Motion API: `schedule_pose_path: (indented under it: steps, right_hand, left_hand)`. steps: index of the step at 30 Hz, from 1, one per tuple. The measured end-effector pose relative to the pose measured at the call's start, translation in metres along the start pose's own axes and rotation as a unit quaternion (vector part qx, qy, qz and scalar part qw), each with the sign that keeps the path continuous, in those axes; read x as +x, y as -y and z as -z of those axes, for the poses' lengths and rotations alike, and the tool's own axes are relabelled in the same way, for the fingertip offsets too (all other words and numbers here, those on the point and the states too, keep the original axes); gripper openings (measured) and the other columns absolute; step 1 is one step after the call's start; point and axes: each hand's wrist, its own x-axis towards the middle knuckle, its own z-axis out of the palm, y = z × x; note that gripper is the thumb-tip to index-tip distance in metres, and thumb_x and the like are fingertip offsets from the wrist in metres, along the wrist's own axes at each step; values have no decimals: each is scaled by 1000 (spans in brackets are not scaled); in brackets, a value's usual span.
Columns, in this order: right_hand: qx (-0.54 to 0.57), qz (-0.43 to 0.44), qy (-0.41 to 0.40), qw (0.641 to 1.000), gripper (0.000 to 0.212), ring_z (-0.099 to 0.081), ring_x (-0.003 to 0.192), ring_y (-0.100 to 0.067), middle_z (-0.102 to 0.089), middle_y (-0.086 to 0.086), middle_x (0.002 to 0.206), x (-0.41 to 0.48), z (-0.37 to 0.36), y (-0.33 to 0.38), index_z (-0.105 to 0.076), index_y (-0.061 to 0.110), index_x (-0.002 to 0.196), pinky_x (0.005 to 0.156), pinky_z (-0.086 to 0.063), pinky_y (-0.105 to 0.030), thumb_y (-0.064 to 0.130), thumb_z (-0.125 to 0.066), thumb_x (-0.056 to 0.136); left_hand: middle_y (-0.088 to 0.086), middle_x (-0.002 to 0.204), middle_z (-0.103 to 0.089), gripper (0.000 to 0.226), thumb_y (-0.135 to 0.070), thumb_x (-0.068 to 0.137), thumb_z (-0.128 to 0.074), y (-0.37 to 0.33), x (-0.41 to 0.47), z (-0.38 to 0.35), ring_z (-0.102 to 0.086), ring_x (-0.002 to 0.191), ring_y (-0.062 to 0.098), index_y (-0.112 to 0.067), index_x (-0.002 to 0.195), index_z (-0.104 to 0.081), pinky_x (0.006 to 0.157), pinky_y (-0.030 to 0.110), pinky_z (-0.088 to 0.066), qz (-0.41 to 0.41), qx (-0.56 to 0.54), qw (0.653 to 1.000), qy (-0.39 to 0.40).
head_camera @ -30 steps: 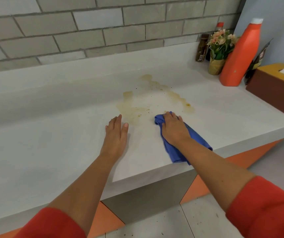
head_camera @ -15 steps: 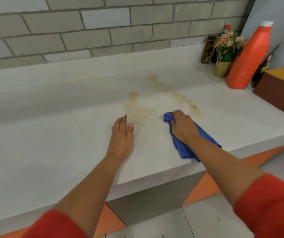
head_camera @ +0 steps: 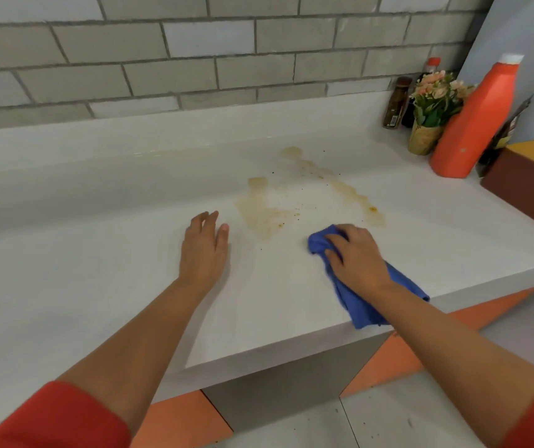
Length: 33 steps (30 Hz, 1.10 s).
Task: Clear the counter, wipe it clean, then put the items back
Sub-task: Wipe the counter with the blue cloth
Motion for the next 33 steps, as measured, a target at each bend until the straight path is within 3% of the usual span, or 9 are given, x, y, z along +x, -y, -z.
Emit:
schedule_pose_path:
  steps: [2,5,7,11,14,18,22,29,33]
  right_hand:
    - [-47,-77,0,996,40,-43,119,-33,-47,-16,131,19,-6,13,-50,1,128,102,-32,-35,24,-34,99]
    - [-85,-116,36,989,55,-23,138,-33,-26,-22,149,46,-23,55,-24,-3,144,114,-17,-39,34,-21,102]
    - [-80,-79,56,992,61,-7,145,-33,-9,-22,156,50,-32,83,-9,-1,148,118,-5,-42,38,-18,102]
    - [-45,88,121,988,59,8,147,-20,6,-8,159,9,-32,103,0,10,150,117,10,-38,39,-17,102]
    - [-31,114,130,985,56,8,147,-12,7,0,159,-7,-22,74,-1,17,151,117,10,-32,39,-18,102]
    - [-81,-38,81,993,58,1,147,-20,0,-9,159,33,-21,44,-5,9,151,120,-2,-38,36,-18,102]
    - [-76,-126,85,985,60,6,147,-27,4,-15,158,89,-33,66,1,4,149,119,1,-43,38,-12,101]
    - [-36,81,116,989,56,4,147,-19,2,-6,159,53,-46,125,-2,10,151,119,3,-35,35,-17,102]
    - [-19,91,94,991,57,-11,146,-13,-13,0,158,19,-29,78,-16,15,150,119,-4,-28,41,-17,99]
  left_hand:
    - [15,149,-29,46,-25,101,-32,12,13,1,-27,137,29,-4,141,-34,114,37,-20,38,61,997,11]
    - [16,148,-30,48,-27,101,-26,19,23,-4,-24,139,28,-4,142,-31,115,39,-15,68,125,989,28]
    - [16,146,-32,49,-30,101,-23,19,25,-8,-25,137,28,-4,142,-30,114,41,-14,73,153,985,34]
    - [18,146,-32,50,-30,101,-24,20,22,-10,-23,138,29,-3,142,-30,116,40,-12,76,130,988,23]
    - [17,148,-28,50,-31,101,-23,19,22,-9,-18,140,28,-3,143,-28,117,41,-8,84,101,991,19]
    - [15,151,-23,52,-32,101,-20,18,21,-10,-13,143,26,-4,145,-24,119,39,-2,92,62,994,9]
    - [14,152,-23,53,-33,101,-20,18,23,-11,-13,144,24,-5,146,-23,119,38,1,95,37,995,1]
    - [14,149,-30,51,-31,102,-21,21,24,-9,-20,141,24,-3,143,-28,118,37,-3,83,30,996,1]
    - [17,142,-38,52,-31,101,-17,26,24,-12,-26,136,27,0,131,-45,116,42,-11,66,106,991,43]
